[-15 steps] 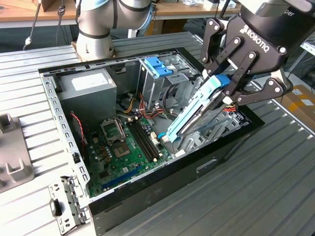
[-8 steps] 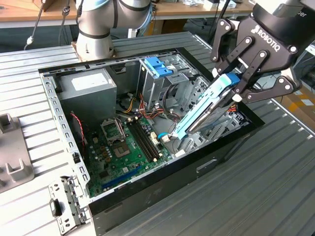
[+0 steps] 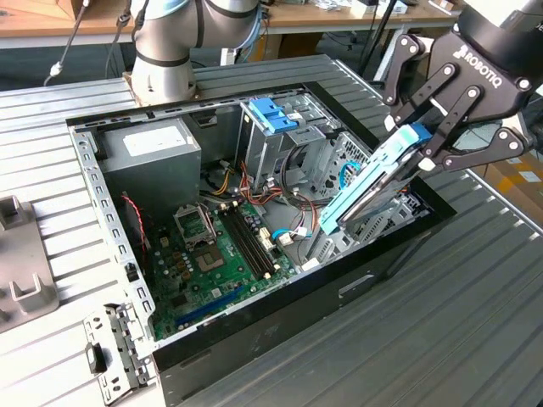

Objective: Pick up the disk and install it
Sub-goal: 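Pick up the disk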

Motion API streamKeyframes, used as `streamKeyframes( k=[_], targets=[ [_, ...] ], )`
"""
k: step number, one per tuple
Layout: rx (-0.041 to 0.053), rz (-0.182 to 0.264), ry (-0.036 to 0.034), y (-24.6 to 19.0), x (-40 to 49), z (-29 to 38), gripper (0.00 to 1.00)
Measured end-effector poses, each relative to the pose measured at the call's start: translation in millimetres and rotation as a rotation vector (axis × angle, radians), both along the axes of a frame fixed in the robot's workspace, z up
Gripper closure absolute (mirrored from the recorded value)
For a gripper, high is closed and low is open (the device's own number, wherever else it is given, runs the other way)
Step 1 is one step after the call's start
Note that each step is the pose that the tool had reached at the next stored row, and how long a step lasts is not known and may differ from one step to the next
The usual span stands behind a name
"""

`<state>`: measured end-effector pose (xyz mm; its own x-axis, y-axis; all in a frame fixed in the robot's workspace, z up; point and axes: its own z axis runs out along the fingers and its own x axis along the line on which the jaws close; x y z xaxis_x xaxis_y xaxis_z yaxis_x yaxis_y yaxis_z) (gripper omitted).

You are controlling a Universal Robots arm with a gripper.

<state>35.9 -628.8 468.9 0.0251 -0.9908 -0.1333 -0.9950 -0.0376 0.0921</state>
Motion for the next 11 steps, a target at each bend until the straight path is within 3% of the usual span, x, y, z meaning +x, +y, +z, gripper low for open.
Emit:
streamKeyframes(
  k=[11],
  targets=[
    [0.0,0.0,0.0039,0.0,26.7,-9.2,0.63]
  ],
)
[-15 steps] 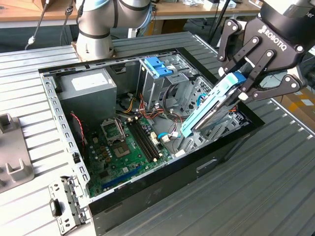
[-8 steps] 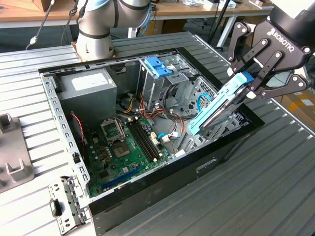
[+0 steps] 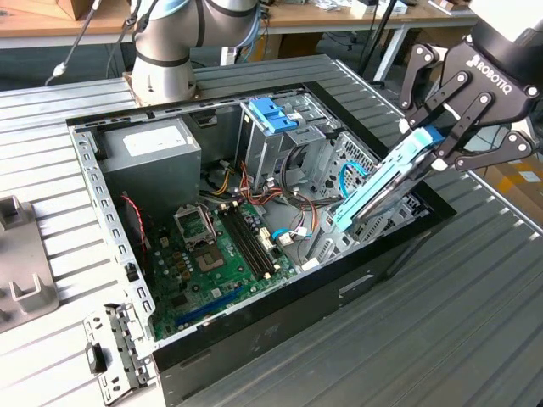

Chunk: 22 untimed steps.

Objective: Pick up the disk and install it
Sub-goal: 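Pick up the disk, then insert the disk into the insertion slot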

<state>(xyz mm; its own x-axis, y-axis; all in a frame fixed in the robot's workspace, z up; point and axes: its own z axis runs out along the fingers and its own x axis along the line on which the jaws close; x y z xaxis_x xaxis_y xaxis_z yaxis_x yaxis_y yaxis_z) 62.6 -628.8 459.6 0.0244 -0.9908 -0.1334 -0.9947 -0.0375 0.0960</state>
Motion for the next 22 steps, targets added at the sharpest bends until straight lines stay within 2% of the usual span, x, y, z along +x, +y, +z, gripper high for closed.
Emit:
streamKeyframes(
  k=[6,9,16,19,22],
  targets=[
    [-0.0001,0.0,0.0006,0.1,11.0,-1.8,0.63],
    [-0.0006,0.0,0.0007,5.9,13.6,-4.1,0.63],
    [-0.0011,0.0,0.0006,15.8,16.5,-4.8,0.63],
    [-0.0014,0.0,0.0007,18.1,18.2,-5.4,0.63],
    [-0.0022,0.0,0.0008,18.4,21.7,-6.9,0.63]
  ],
)
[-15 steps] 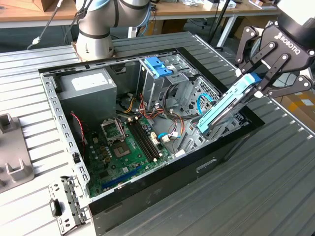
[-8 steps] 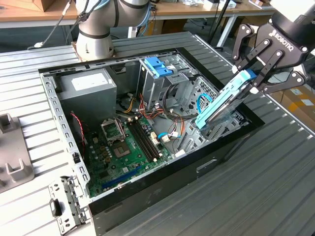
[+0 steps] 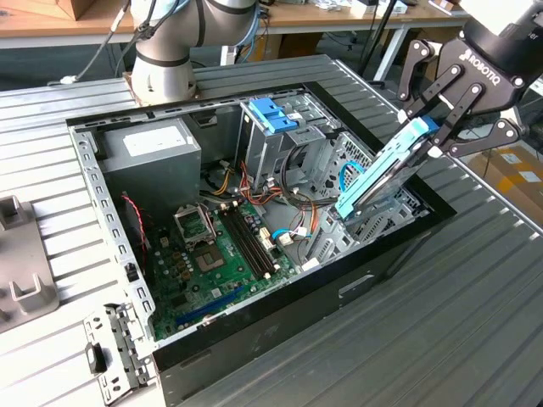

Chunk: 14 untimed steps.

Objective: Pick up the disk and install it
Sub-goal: 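Insert the disk into the insertion slot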

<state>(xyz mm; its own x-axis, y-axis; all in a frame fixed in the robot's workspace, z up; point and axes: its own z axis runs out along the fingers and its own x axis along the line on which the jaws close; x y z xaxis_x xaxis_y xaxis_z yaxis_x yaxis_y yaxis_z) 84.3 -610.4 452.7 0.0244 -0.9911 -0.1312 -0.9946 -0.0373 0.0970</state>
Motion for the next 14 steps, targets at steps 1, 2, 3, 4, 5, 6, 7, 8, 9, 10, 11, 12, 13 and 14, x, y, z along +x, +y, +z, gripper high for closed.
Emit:
streamKeyframes(
  k=[1,2,3,4,5,6,7,8,9,10,11,12,13,14],
  targets=[
    [-0.0002,0.0,0.0,0.0,1.2,-0.5,0.63],
    [-0.0005,0.0,0.0,0.0,2.2,-0.8,0.63],
    [-0.0004,0.0,0.0001,0.0,3.1,-1.1,0.63],
    [-0.0004,0.0,0.0,0.0,4.1,-1.5,0.63],
    [-0.0002,0.0,0.0,0.1,4.8,-1.9,0.63],
    [-0.0002,0.0,0.0,0.1,5.0,-2.3,0.63],
    [-0.0003,0.0,0.0,0.0,5.4,-2.9,0.63],
    [-0.0003,0.0,0.0,0.0,5.6,-3.3,0.63],
    [-0.0003,-0.001,0.0001,0.0,6.1,-4.7,0.63],
    [-0.0004,-0.001,0.0,0.0,6.4,-6.0,0.63],
    [-0.0002,-0.002,0.0,0.1,6.6,-7.1,0.63],
    [-0.0003,-0.002,0.0,0.1,6.7,-7.5,0.63],
    [-0.0003,-0.002,0.0,0.1,6.7,-8.3,0.63],
    [-0.0002,-0.003,0.0001,0.1,6.7,-8.9,0.63]
  ],
)
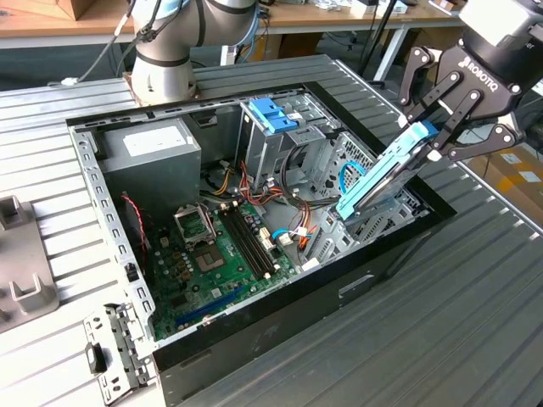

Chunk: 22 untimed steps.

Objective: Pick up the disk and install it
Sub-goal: 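Insert the disk into the insertion slot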

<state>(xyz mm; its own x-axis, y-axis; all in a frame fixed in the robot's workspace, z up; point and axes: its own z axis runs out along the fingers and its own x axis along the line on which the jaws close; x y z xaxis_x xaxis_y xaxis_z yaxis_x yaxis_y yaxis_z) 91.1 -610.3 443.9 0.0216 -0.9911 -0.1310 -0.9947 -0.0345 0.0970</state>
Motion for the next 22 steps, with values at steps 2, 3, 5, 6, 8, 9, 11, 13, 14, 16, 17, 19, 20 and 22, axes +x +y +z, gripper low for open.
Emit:
streamKeyframes(
  k=[2,3,5,6,8,9,11,13,14,16,17,19,20,22],
  targets=[
    [-0.0001,-0.001,0.0,0.0,0.2,-1.1,0.63],
    [0.0,-0.001,0.0,0.0,0.2,-1.4,0.63],
    [0.0,-0.001,-0.0001,0.0,0.4,-2.5,0.63],
    [0.0,-0.002,-0.0001,0.1,0.6,-3.2,0.63],
    [0.0,-0.002,0.0,0.1,1.2,-5.2,0.63],
    [-0.0002,-0.003,0.0,0.1,1.9,-5.6,0.63],
    [-0.0003,-0.004,0.0,0.1,3.1,-6.6,0.63],
    [-0.0004,-0.008,-0.0002,0.1,4.5,-8.2,0.63],
    [-0.0003,-0.009,0.0,0.1,4.7,-8.6,0.63],
    [-0.0001,-0.01,-0.0001,0.1,5.9,-9.0,0.63],
    [0.0,-0.01,0.0,0.1,6.7,-9.1,0.63],
    [0.0,-0.01,-0.0001,0.1,7.1,-8.9,0.63],
    [0.0,-0.01,-0.0001,0.1,7.3,-8.6,0.63],
    [0.0004,-0.01,-0.0001,0.0,7.4,-6.5,0.63]
  ],
)
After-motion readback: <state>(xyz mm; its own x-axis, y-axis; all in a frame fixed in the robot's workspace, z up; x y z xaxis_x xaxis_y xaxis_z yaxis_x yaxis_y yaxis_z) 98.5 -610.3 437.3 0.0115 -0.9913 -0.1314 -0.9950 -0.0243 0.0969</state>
